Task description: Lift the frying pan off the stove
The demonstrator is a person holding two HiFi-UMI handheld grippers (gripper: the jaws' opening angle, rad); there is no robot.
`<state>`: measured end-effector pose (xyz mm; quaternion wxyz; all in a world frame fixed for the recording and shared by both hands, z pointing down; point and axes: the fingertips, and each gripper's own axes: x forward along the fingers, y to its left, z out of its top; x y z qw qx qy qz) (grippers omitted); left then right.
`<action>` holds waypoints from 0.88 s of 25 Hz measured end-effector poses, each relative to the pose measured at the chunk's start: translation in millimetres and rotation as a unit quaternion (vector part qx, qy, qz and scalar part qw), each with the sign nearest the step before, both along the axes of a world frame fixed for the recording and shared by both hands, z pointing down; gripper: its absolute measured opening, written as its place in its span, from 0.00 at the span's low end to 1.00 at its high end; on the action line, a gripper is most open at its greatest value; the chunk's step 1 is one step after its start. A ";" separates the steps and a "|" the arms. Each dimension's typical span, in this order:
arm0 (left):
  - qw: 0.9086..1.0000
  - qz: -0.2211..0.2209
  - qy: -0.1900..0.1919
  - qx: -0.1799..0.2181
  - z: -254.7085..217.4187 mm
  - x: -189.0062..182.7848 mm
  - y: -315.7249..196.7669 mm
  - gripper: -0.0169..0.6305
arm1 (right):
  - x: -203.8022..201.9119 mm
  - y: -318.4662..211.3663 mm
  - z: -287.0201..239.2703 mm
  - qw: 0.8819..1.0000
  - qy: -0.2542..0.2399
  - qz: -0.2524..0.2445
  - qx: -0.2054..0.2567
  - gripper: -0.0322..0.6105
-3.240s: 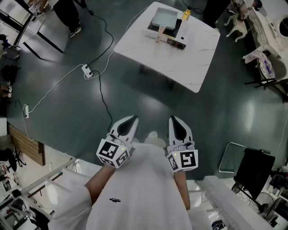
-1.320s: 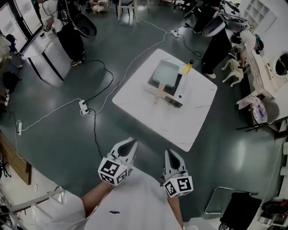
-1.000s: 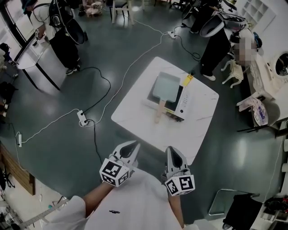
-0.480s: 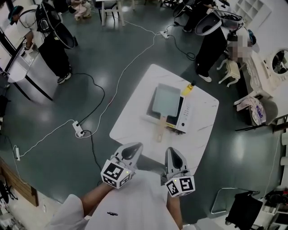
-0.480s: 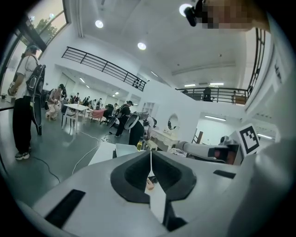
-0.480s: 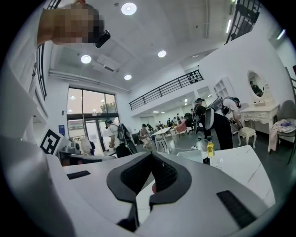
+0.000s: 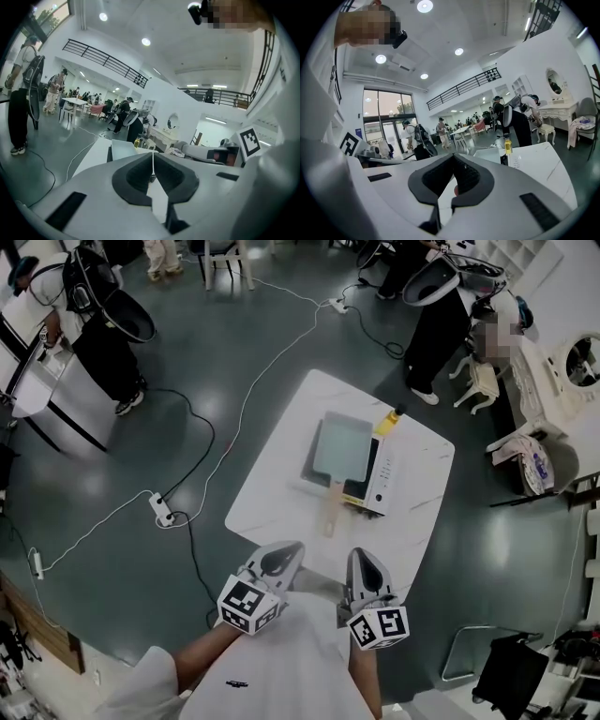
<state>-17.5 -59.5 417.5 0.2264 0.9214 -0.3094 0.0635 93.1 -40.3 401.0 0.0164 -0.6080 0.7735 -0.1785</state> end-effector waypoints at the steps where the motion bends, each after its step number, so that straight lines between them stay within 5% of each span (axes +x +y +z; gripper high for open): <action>1: 1.000 0.003 -0.001 0.000 0.0 3.1 0.5 0.04 | 1.9 0.3 0.1 1.000 -0.002 0.001 -0.002 0.05; 9: 1.000 0.013 -0.015 -0.004 8.3 19.8 -1.2 0.04 | 7.6 -13.5 13.3 0.999 -0.032 -0.017 -0.022 0.05; 18: 0.999 0.010 -0.034 -0.035 39.6 34.1 -3.8 0.04 | 11.9 -49.2 69.5 0.987 -0.117 -0.045 -0.097 0.07; 22: 0.998 0.008 -0.039 -0.043 51.7 44.2 -11.3 0.04 | 16.2 -65.7 95.7 0.982 -0.128 -0.051 -0.126 0.17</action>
